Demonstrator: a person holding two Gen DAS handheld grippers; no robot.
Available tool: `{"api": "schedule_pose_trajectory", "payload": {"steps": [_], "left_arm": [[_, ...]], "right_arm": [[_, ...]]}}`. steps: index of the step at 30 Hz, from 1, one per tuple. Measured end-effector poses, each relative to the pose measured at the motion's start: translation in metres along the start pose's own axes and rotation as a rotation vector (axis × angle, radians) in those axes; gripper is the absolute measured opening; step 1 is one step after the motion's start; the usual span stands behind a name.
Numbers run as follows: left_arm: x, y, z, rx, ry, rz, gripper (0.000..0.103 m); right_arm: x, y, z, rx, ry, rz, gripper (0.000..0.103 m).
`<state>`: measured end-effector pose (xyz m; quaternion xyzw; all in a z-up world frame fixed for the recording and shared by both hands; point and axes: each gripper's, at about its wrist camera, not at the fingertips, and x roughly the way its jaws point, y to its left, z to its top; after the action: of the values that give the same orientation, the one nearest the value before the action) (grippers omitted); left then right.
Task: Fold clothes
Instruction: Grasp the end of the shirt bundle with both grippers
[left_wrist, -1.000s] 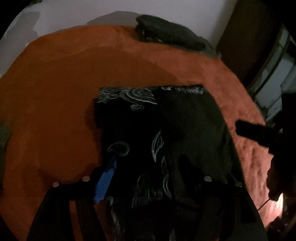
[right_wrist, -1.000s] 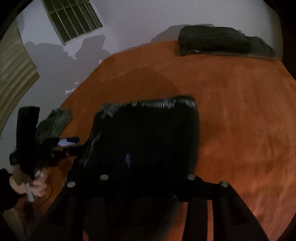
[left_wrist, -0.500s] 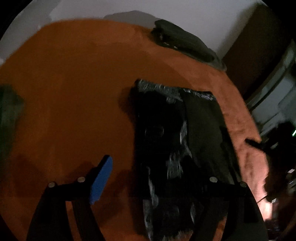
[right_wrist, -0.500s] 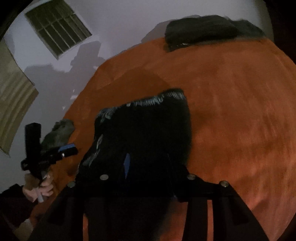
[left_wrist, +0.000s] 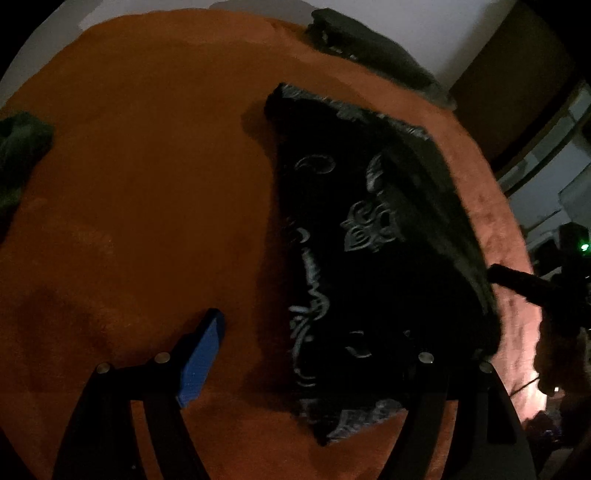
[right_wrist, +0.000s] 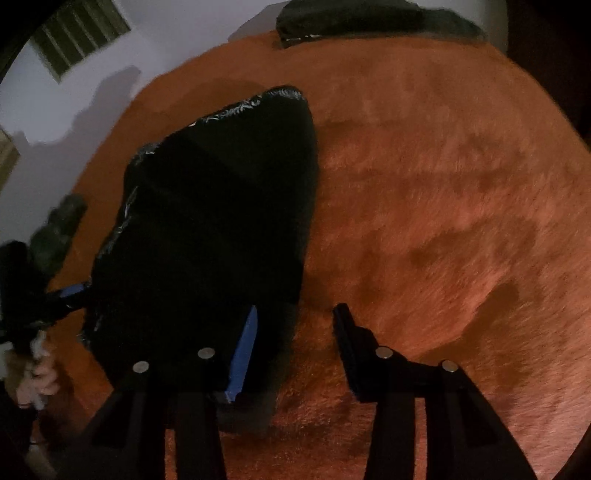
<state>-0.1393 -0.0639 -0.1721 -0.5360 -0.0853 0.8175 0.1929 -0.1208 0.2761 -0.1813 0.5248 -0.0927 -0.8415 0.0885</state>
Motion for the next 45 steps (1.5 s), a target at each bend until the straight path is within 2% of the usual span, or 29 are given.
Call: {"api": "schedule_pose_trajectory", "payload": {"steps": [3,10,13,20,22,26,29,36,40,45], "left_arm": [[0.001,-0.001,-0.001,-0.018,0.023,-0.082,0.079],[0.017,-0.008,-0.006,-0.024,0.055,-0.076,0.079],[0.018,-0.009,-0.008,-0.024,0.055,-0.059,0.079],[0.014,-0.007,-0.024,-0.066,0.082,-0.044,0.079],[0.01,-0.005,-0.031,-0.098,0.089,-0.062,0.079],[0.003,0.001,-0.053,-0.226,0.093,-0.145,0.079],[-0.001,0.002,-0.071,-0.317,0.084,-0.243,0.079],[0.01,-0.006,-0.08,-0.452,0.059,-0.39,0.079],[0.012,-0.003,-0.068,-0.452,0.03,-0.364,0.079],[0.017,0.021,-0.052,-0.486,0.019,-0.357,0.079]], "right_arm": [[-0.003,0.011,0.004,-0.041,0.01,0.014,0.05],[0.007,0.003,-0.006,0.009,0.054,0.064,0.05],[0.009,-0.013,-0.015,0.084,0.046,0.138,0.05],[0.013,-0.045,-0.037,0.29,0.079,0.374,0.05],[0.012,-0.052,-0.046,0.328,0.079,0.418,0.05],[0.009,-0.065,-0.062,0.396,0.08,0.483,0.05],[0.007,-0.071,-0.072,0.429,0.076,0.512,0.05],[0.008,-0.071,-0.08,0.475,0.044,0.56,0.05],[0.011,-0.064,-0.072,0.462,0.051,0.589,0.05],[0.019,-0.062,-0.054,0.415,0.052,0.592,0.05]]}}
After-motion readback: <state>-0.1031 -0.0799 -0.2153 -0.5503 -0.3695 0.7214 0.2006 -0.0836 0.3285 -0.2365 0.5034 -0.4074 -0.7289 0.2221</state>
